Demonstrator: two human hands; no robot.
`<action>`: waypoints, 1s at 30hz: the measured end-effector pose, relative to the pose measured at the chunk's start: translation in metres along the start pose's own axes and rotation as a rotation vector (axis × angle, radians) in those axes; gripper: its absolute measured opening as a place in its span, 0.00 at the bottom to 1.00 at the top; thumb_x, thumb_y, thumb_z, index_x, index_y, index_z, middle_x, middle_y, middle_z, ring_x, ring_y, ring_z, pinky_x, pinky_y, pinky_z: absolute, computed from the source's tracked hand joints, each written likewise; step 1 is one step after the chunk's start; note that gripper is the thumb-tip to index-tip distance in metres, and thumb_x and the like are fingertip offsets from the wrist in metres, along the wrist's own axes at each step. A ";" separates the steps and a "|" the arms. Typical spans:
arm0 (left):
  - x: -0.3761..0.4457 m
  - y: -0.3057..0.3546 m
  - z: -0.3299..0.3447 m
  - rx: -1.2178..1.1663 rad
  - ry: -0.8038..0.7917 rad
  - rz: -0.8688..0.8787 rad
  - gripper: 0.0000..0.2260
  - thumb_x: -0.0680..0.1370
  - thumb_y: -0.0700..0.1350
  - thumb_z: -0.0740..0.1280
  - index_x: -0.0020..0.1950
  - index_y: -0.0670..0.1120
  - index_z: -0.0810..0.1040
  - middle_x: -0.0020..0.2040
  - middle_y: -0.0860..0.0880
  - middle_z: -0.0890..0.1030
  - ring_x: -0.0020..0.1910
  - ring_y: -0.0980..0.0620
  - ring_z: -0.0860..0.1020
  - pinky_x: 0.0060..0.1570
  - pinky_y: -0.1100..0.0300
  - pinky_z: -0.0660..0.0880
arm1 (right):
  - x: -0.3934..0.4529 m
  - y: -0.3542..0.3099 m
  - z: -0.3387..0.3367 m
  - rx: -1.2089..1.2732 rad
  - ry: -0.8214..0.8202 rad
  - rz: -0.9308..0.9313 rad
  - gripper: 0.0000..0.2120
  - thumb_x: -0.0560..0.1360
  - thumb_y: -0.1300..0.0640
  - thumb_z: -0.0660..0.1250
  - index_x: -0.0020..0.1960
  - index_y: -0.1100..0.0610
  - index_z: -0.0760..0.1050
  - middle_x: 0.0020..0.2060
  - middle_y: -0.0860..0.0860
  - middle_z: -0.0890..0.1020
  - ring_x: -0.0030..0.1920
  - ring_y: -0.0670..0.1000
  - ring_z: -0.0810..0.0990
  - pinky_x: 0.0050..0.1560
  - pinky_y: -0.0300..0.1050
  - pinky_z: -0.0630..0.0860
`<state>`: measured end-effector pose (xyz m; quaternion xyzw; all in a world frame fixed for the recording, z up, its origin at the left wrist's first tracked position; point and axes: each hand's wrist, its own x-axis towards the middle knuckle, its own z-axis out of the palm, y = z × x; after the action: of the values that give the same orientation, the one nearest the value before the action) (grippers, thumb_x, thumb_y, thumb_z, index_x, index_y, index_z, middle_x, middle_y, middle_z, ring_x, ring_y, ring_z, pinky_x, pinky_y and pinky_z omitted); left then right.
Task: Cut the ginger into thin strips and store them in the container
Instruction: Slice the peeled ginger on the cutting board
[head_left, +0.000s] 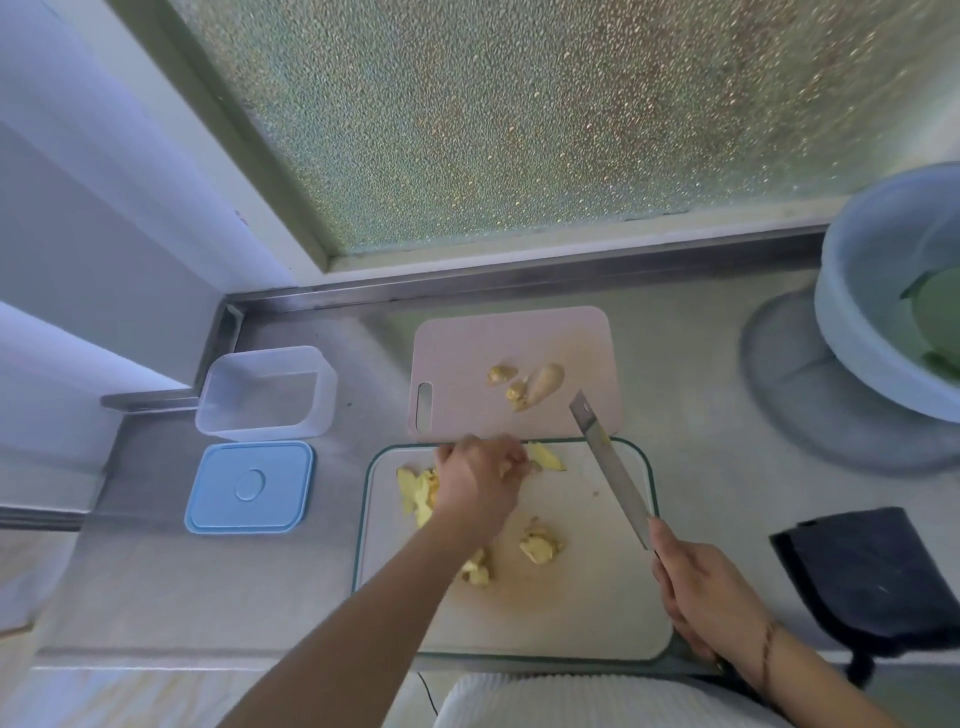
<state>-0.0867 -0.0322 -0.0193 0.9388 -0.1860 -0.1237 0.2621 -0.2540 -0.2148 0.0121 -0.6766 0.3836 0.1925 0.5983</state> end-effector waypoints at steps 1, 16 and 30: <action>0.017 0.002 -0.006 -0.082 0.028 -0.077 0.03 0.79 0.47 0.71 0.51 0.53 0.83 0.38 0.60 0.79 0.47 0.52 0.79 0.59 0.54 0.68 | -0.001 0.000 -0.001 -0.011 0.008 -0.002 0.27 0.77 0.37 0.53 0.34 0.59 0.63 0.23 0.54 0.61 0.19 0.48 0.58 0.21 0.34 0.54; 0.085 -0.021 0.012 0.221 0.191 0.475 0.05 0.74 0.45 0.72 0.49 0.48 0.84 0.49 0.48 0.81 0.48 0.42 0.78 0.50 0.50 0.67 | -0.008 0.008 -0.020 0.002 0.075 -0.024 0.25 0.80 0.45 0.55 0.28 0.56 0.61 0.18 0.49 0.63 0.17 0.44 0.60 0.18 0.32 0.57; 0.037 0.014 0.009 0.390 -0.334 0.421 0.08 0.81 0.46 0.66 0.60 0.52 0.79 0.52 0.54 0.83 0.56 0.49 0.75 0.57 0.53 0.58 | -0.004 0.003 -0.014 -0.019 0.008 -0.007 0.25 0.80 0.43 0.55 0.29 0.56 0.62 0.18 0.48 0.63 0.16 0.43 0.60 0.17 0.30 0.57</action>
<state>-0.0608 -0.0625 -0.0242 0.8790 -0.4367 -0.1808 0.0630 -0.2613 -0.2270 0.0161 -0.6844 0.3819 0.1914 0.5909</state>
